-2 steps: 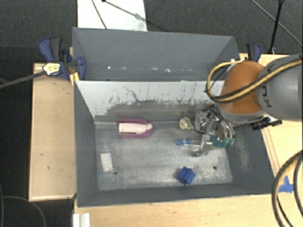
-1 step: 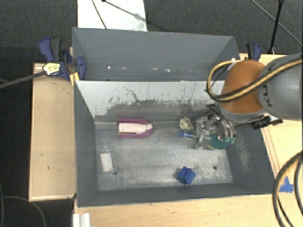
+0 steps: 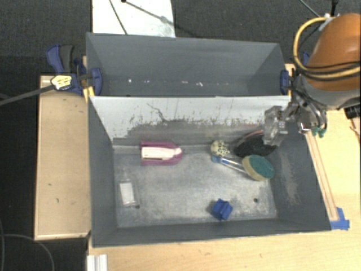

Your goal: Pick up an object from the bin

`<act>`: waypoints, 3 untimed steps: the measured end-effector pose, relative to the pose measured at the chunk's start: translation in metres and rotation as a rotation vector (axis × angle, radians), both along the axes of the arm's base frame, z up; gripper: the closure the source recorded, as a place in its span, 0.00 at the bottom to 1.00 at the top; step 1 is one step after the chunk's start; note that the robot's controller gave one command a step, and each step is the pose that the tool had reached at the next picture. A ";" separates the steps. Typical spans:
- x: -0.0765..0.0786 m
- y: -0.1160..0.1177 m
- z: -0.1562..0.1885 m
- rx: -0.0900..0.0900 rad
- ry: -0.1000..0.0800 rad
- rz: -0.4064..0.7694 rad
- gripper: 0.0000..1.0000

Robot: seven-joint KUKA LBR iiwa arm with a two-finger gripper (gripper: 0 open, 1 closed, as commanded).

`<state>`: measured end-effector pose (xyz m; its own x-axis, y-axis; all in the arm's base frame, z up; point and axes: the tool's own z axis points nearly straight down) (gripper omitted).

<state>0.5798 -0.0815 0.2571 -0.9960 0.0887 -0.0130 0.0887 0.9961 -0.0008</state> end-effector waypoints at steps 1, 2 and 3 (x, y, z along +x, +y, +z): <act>-0.003 0.011 -0.070 0.000 0.014 0.455 1.00; -0.002 0.011 -0.068 -0.001 0.010 0.452 0.00; -0.008 -0.032 -0.125 0.001 0.014 0.230 0.00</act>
Offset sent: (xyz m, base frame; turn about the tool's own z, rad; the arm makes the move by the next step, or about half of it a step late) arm -0.0028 0.0104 -0.0685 -0.4551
